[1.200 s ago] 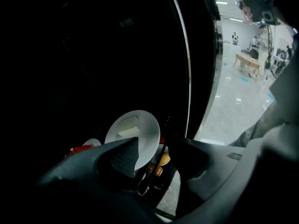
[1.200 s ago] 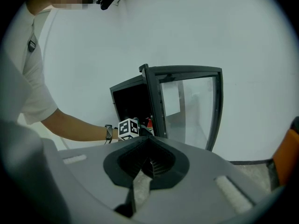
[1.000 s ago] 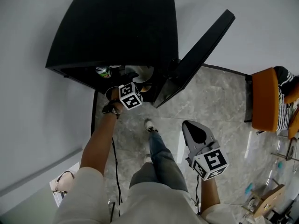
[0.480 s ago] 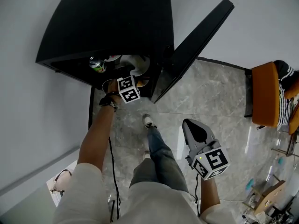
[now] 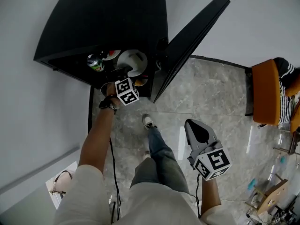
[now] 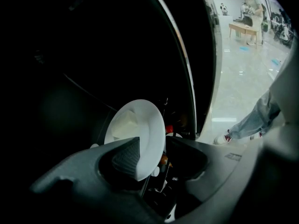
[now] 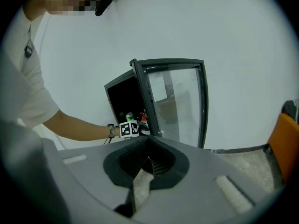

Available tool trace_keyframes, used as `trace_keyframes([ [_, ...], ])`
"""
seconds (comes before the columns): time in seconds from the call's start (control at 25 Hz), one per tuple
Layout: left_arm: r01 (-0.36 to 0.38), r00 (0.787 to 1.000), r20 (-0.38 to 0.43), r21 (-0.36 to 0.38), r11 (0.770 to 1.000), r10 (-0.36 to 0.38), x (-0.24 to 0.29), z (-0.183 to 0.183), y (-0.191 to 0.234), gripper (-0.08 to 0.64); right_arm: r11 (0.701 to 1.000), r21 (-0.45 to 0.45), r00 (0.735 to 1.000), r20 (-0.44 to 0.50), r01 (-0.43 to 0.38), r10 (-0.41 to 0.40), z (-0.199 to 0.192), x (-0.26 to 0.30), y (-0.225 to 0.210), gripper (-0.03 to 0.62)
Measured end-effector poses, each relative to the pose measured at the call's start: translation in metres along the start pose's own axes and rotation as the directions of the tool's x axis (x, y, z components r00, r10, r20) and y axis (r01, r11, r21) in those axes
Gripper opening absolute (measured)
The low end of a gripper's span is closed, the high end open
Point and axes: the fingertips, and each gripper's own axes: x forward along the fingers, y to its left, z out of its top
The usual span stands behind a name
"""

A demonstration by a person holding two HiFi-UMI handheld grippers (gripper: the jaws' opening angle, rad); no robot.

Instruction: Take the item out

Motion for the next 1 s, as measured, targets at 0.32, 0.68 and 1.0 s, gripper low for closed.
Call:
trace_keyframes([
  [0.32,-0.121,0.993,-0.003,0.047,0.992,0.121,-0.009,0.002,-0.002,0.092,1.0,0.012,1.0,0.007,0.018,-0.018,-0.008,-0.013,0.0,0.008],
  [0.68,-0.184,0.983,0.006,0.147,0.972,0.185,-0.016,-0.001,-0.01,0.071,0.999,0.021,1.0,-0.002,0.031,-0.031,-0.024,-0.021,0.004,0.008],
  [1.0,-0.266,0.963,0.022,0.225,0.937,0.268,-0.029,-0.004,-0.018,0.046,1.0,0.011,1.0,-0.001,0.028,-0.028,-0.03,-0.025,0.013,0.008],
])
